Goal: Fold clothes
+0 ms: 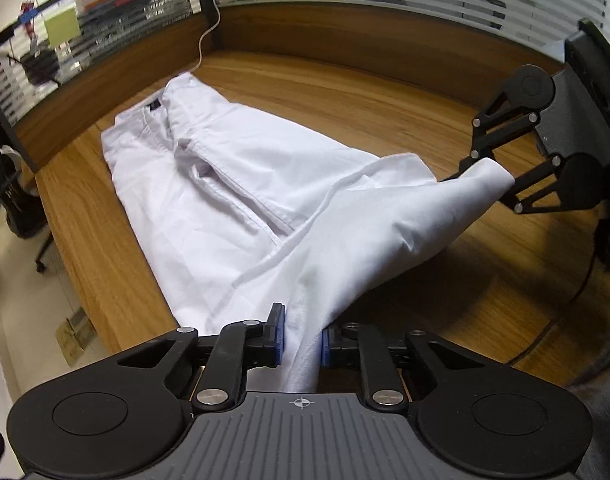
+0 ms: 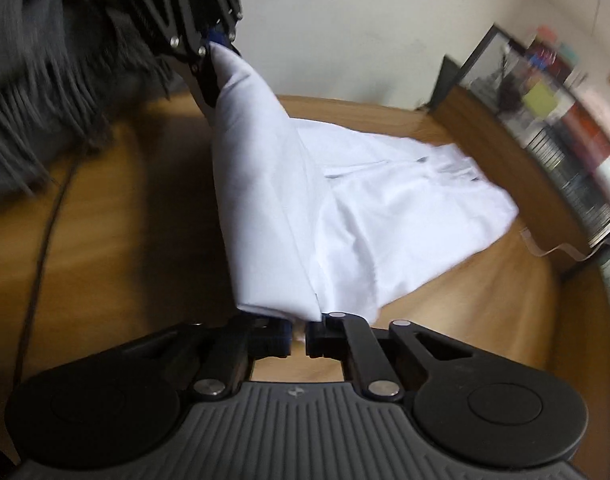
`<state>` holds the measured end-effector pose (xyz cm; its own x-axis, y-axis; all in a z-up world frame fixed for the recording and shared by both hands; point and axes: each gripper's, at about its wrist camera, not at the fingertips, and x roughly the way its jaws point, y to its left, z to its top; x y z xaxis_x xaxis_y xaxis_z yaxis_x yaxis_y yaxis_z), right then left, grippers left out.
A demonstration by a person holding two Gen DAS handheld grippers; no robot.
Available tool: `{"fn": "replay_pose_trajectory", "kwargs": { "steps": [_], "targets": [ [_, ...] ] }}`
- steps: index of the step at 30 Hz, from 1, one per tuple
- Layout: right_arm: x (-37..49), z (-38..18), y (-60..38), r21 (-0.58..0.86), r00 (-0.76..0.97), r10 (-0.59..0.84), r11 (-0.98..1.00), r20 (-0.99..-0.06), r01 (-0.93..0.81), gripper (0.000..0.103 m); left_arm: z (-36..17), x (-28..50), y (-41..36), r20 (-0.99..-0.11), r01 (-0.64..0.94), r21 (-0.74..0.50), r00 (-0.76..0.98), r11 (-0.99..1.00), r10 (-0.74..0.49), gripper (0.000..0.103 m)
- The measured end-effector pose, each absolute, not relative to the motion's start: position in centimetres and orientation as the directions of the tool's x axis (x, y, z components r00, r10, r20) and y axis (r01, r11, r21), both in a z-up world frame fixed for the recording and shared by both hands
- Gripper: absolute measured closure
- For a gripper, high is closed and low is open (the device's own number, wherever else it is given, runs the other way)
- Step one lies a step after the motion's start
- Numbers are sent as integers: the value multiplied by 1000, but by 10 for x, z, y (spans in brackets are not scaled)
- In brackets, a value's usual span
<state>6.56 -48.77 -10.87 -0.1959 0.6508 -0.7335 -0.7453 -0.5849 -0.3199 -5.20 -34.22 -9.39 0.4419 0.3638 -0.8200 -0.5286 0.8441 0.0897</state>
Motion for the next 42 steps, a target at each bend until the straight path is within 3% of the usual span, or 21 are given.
{"fn": "replay_pose_trajectory", "kwargs": {
  "steps": [6,11,16,26,30,32,35,38,42],
  "targets": [
    [76,-70,-484,56,-410,464,-607,-785,-793,97,-68,-74,-332,-879,-545,-168,460,822,125,84],
    [94,-71,-459,234,-480,423,-513,-768,-826,94,-62,-75,-296,-853,-612,-276,512,741,106,83],
    [120,-73,-420,321,-492,477,-396,-729,-860,89,-61,-68,-266,-825,-647,-260,535,717,184,82],
    [156,-112,-375,419,-415,587,-138,-695,-897,78,-111,-70,-197,-790,-752,-330,551,571,268,82],
    [162,-126,-365,454,-395,598,-58,-697,-889,76,-126,-68,-178,-787,-774,-347,547,530,284,77],
    [164,-126,-365,464,-384,602,-25,-700,-885,69,-123,-72,-176,-772,-776,-360,559,518,302,74],
    [168,-120,-371,492,-379,616,15,-691,-871,63,-103,-86,-182,-731,-769,-383,591,512,341,55],
    [171,-113,-381,525,-387,634,36,-670,-850,57,-85,-105,-197,-712,-759,-377,604,531,358,53],
    [168,-103,-399,557,-404,648,37,-646,-830,50,-86,-124,-214,-748,-750,-391,597,534,291,48]
  ]
}}
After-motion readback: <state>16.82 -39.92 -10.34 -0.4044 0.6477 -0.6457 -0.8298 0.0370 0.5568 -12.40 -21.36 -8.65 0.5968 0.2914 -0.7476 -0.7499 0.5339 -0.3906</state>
